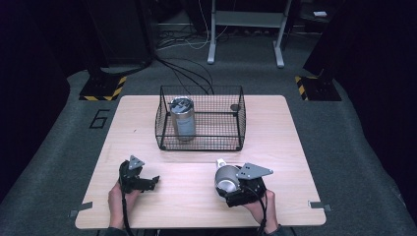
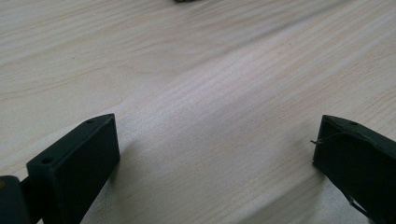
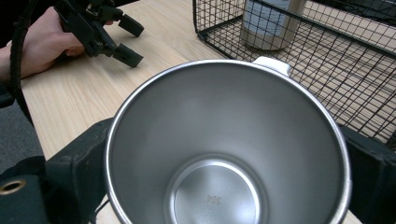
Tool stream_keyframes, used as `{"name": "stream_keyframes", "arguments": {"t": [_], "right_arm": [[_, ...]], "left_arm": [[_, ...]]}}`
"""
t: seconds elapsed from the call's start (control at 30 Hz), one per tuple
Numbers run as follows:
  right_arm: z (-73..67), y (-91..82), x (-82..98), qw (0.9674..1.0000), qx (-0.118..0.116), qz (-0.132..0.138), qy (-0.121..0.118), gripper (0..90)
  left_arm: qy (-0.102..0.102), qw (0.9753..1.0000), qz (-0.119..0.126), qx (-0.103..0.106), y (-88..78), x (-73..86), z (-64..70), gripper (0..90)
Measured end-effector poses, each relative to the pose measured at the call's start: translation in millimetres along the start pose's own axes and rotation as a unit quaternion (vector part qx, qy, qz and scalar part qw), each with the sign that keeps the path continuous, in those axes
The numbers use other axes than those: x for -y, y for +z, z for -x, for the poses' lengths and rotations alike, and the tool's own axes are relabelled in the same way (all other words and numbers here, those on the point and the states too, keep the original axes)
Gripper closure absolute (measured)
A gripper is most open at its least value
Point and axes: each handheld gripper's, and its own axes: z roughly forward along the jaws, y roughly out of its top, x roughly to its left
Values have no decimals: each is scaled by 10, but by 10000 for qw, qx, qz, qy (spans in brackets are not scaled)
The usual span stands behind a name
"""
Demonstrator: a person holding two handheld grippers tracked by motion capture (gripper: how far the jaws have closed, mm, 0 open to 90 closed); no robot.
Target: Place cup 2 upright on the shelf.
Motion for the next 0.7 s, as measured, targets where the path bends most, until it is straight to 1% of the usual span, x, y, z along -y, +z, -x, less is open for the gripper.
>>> {"name": "stream_keyframes", "arguments": {"t": [0.03, 0.07, 0.1, 0.13, 0.17, 0.23, 0.3, 0.33, 0.37, 0.4, 0.53, 0.7], "right_arm": [[12, 7, -8, 10000, 16, 23, 7, 55], [29, 2, -21, 10000, -15, -21, 10, 55], [38, 5, -29, 10000, 19, -5, 25, 55], [54, 8, -39, 10000, 22, 32, -6, 55], [64, 1, -48, 10000, 8, 1, 13, 55], [88, 5, -69, 10000, 35, 48, 12, 55], [103, 2, -96, 9999, 75, 50, 72, 55], [121, -1, -109, 10000, 79, 58, 15, 55], [127, 0, -122, 9999, 99, 74, 26, 56], [135, -7, -135, 9999, 110, 54, 5, 56], [170, -17, -192, 9998, 178, 72, 8, 56], [239, -45, -252, 9998, 177, 117, 40, 56]], "left_arm": [[3, 10000, 3, -1, 0, 0, -1, 2], [3, 10000, 2, 0, 0, 0, -1, 2], [3, 10000, -3, 1, -1, 0, 0, 2], [6, 10000, 1, 1, 0, 0, -1, 2], [9, 10000, 10, -2, 1, 0, -1, 2], [2, 10000, -4, 2, 0, 0, -1, 2], [8, 10000, 5, -1, 1, 0, -2, 2], [3, 10000, 1, 1, 0, 0, -1, 2], [2, 10000, -25, 18, -4, -2, -2, 2], [1, 10000, 21, -1, 3, 1, -1, 2], [-2, 10000, 17, 1, 3, 1, 0, 2], [-4, 10000, 11, 2, 2, 1, 0, 2]]}}
